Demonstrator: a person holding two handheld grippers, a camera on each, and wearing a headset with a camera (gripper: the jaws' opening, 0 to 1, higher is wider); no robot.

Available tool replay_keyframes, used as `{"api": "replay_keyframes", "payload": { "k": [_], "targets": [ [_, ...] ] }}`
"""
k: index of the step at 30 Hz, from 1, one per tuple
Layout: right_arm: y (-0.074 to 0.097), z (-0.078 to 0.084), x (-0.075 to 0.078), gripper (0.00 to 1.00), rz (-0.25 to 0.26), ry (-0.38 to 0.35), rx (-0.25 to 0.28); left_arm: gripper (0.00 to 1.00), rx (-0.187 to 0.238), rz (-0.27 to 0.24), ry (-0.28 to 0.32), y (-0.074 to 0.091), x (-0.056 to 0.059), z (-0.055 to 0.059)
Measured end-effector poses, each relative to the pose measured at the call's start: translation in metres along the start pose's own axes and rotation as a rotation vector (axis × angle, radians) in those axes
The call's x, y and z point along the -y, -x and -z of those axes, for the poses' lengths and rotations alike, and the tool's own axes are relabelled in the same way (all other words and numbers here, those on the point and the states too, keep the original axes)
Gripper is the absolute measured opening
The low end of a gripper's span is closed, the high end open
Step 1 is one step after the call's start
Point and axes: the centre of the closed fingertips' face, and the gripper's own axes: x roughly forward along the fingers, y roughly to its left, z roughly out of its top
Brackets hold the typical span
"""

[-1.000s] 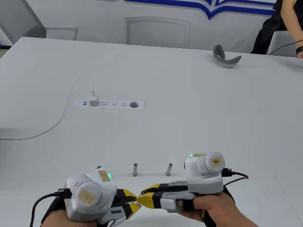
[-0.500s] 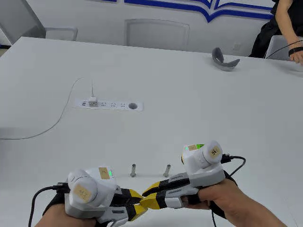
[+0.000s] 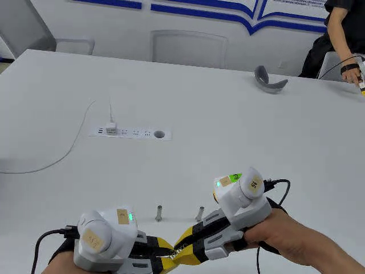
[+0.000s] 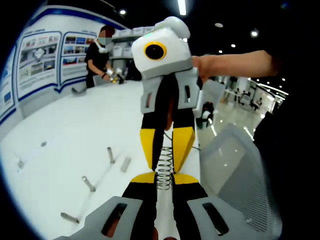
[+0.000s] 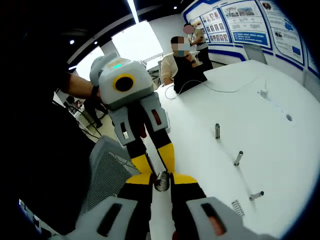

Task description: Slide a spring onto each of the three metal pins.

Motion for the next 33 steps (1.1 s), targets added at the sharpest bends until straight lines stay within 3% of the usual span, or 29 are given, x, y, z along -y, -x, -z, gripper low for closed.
{"api": "replay_keyframes", "payload": {
  "k": [7,20,33],
  "targets": [
    [-0.003,0.007,-0.002,0.14,-0.015,0.029,-0.033,0.10,-0.006,0.017,-0.001,0.001,0.002,0.003],
    [-0.004,0.007,0.001,0.12,0.002,0.007,-0.010,0.11,0.006,0.018,0.046,0.000,0.000,0.006],
    [-0.001,0.010,0.004,0.12,0.034,-0.030,0.026,0.14,-0.009,-0.016,0.101,0.006,-0.005,0.025]
  ]
}}
